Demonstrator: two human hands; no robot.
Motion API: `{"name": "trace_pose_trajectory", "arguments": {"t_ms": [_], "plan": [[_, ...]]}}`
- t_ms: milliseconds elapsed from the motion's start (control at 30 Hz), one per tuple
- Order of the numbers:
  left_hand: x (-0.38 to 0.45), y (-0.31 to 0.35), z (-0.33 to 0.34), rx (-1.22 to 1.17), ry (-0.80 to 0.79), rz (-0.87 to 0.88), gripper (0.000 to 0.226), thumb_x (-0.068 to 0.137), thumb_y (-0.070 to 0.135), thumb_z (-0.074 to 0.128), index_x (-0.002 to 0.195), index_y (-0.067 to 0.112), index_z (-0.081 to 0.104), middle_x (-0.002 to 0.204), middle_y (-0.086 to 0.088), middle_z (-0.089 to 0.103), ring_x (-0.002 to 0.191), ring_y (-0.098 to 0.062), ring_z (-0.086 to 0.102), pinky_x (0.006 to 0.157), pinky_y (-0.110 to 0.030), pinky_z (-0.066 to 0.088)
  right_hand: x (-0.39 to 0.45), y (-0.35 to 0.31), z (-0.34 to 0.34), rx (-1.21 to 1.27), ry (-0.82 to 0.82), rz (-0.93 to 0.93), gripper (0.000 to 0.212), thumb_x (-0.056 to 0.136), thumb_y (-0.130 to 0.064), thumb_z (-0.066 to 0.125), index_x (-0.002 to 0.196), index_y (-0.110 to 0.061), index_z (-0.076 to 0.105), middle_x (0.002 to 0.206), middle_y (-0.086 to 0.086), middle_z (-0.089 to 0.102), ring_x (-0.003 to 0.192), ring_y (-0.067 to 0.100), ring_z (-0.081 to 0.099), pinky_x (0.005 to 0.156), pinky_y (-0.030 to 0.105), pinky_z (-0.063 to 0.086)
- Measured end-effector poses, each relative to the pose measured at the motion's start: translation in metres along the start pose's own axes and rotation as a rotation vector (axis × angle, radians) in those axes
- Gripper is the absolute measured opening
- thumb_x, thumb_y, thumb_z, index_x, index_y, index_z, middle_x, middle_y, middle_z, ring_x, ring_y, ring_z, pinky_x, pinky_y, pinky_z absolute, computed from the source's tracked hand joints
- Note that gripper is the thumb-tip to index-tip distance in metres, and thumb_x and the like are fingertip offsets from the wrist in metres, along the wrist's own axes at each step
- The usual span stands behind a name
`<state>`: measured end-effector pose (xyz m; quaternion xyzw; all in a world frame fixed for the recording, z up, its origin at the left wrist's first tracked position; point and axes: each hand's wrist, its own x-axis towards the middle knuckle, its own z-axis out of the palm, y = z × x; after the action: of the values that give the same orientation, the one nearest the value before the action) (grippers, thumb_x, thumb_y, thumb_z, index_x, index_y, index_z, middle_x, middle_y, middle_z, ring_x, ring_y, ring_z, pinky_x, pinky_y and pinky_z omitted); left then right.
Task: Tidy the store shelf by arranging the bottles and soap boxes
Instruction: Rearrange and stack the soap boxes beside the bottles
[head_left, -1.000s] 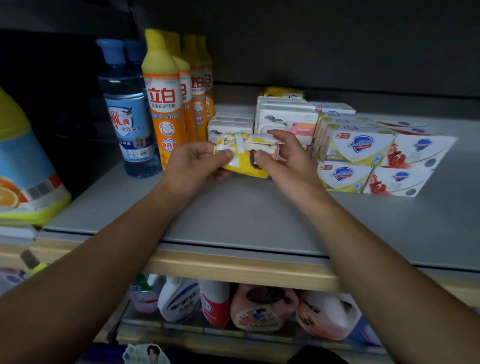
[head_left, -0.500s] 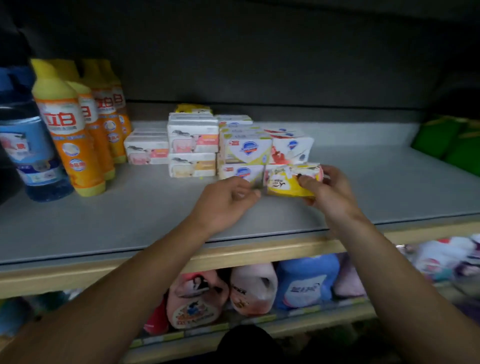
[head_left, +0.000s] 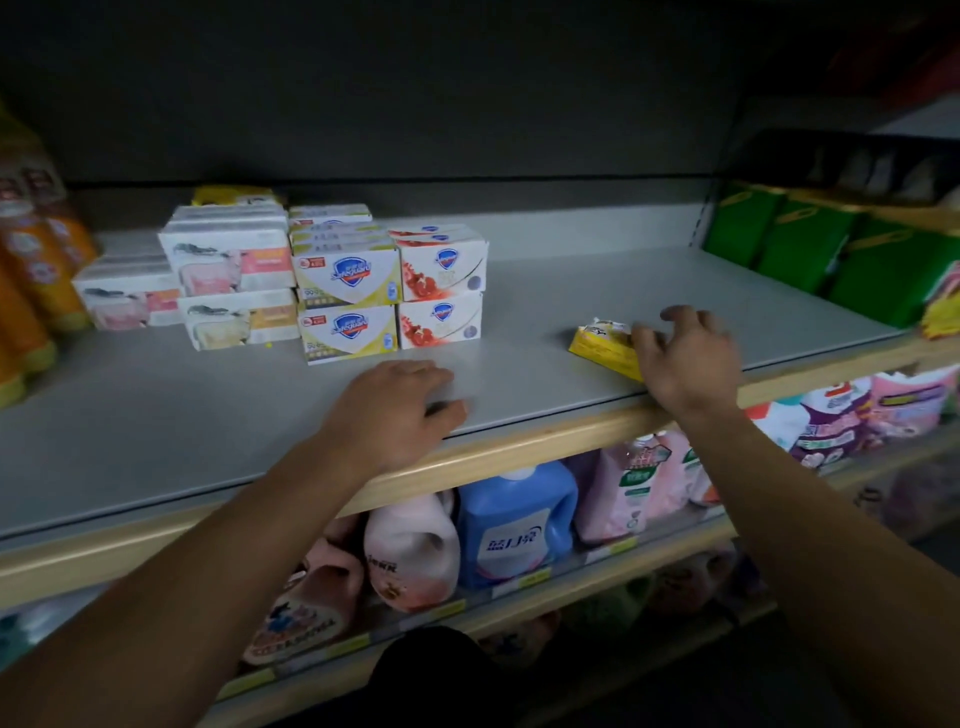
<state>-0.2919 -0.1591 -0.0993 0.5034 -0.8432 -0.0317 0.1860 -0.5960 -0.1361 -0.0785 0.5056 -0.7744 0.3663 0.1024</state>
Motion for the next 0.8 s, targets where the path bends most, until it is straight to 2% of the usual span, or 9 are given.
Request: {"name": "trace_pose_trajectory", "arguments": {"t_ms": [67, 167, 233, 333, 433, 500, 600, 700, 800], "plan": [[0.001, 0.001, 0.001, 0.004, 0.009, 0.003, 0.059, 0.090, 0.060, 0.048, 0.138, 0.025, 0.053, 0.147, 0.000, 0.048, 0.135, -0.020, 0.042, 0.113, -0.032, 0.030, -0.011, -0.002, -0.002, -0.016, 0.010, -0.223, 0.038, 0.094, -0.037, 0.053, 0.121, -0.013, 0.064, 0.123, 0.015, 0.060, 0.112, 0.042, 0.052, 0.098, 0.043, 0.039], [0.000, 0.002, 0.000, 0.000, 0.012, 0.000, 0.061, 0.090, 0.063, 0.047, 0.137, 0.025, 0.054, 0.146, 0.000, 0.049, 0.134, -0.021, 0.043, 0.113, -0.033, 0.031, -0.028, 0.000, -0.001, -0.200, -0.184, -0.370, 0.049, 0.096, -0.051, 0.043, 0.135, -0.023, 0.055, 0.137, 0.004, 0.053, 0.126, 0.035, 0.044, 0.103, 0.046, 0.036], [0.001, 0.002, 0.000, -0.006, 0.011, -0.004, 0.058, 0.090, 0.059, 0.049, 0.137, 0.025, 0.053, 0.147, 0.001, 0.048, 0.135, -0.020, 0.042, 0.113, -0.034, 0.031, -0.025, 0.007, 0.001, -0.233, -0.241, -0.341, 0.055, 0.096, -0.055, 0.040, 0.143, -0.026, 0.045, 0.147, -0.001, 0.045, 0.136, 0.030, 0.035, 0.110, 0.045, 0.029], [0.001, 0.002, 0.000, -0.010, 0.001, -0.009, 0.057, 0.090, 0.057, 0.050, 0.139, 0.026, 0.052, 0.149, 0.001, 0.046, 0.136, -0.020, 0.040, 0.114, -0.034, 0.029, -0.006, 0.016, 0.003, -0.234, -0.324, -0.201, 0.064, 0.095, -0.059, 0.034, 0.151, -0.028, 0.030, 0.158, -0.003, 0.028, 0.147, 0.025, 0.019, 0.118, 0.047, 0.019], [0.001, 0.001, 0.000, -0.018, -0.005, -0.017, 0.058, 0.090, 0.058, 0.050, 0.139, 0.028, 0.051, 0.149, 0.003, 0.045, 0.136, -0.019, 0.040, 0.113, -0.033, 0.029, 0.008, 0.020, 0.009, -0.237, -0.437, -0.096, 0.072, 0.094, -0.064, 0.031, 0.155, -0.028, 0.017, 0.163, -0.004, 0.012, 0.150, 0.022, 0.001, 0.119, 0.051, 0.013], [0.000, 0.001, 0.000, -0.016, -0.005, -0.023, 0.058, 0.089, 0.059, 0.049, 0.139, 0.029, 0.051, 0.149, 0.004, 0.045, 0.136, -0.019, 0.040, 0.112, -0.034, 0.029, 0.011, 0.021, 0.012, -0.251, -0.451, -0.079, 0.076, 0.093, -0.067, 0.030, 0.155, -0.028, 0.012, 0.163, -0.006, 0.007, 0.150, 0.021, -0.004, 0.119, 0.052, 0.011], [0.000, 0.000, 0.000, -0.010, 0.006, -0.022, 0.057, 0.088, 0.059, 0.051, 0.137, 0.029, 0.052, 0.146, 0.004, 0.048, 0.134, -0.019, 0.041, 0.111, -0.034, 0.031, 0.011, 0.019, 0.010, -0.298, -0.454, -0.085, 0.077, 0.093, -0.067, 0.030, 0.156, -0.027, 0.010, 0.164, -0.003, 0.006, 0.151, 0.025, -0.004, 0.120, 0.053, 0.007], [-0.001, 0.002, -0.005, -0.028, 0.011, -0.019, 0.057, 0.086, 0.059, 0.053, 0.132, 0.026, 0.057, 0.139, 0.003, 0.056, 0.128, -0.020, 0.047, 0.108, -0.034, 0.037, 0.004, 0.004, 0.003, -0.310, -0.407, -0.109, 0.070, 0.095, -0.060, 0.034, 0.154, -0.026, 0.016, 0.163, 0.001, 0.010, 0.150, 0.031, -0.001, 0.120, 0.052, 0.003], [-0.003, 0.001, -0.016, -0.117, -0.011, -0.020, 0.049, 0.085, 0.051, 0.061, 0.121, 0.019, 0.066, 0.126, 0.000, 0.065, 0.119, -0.021, 0.057, 0.102, -0.034, 0.043, -0.015, -0.031, -0.002, -0.198, -0.294, -0.267, 0.064, 0.096, -0.051, 0.045, 0.151, -0.021, 0.029, 0.157, 0.007, 0.028, 0.146, 0.032, 0.017, 0.120, 0.045, 0.012]]}}
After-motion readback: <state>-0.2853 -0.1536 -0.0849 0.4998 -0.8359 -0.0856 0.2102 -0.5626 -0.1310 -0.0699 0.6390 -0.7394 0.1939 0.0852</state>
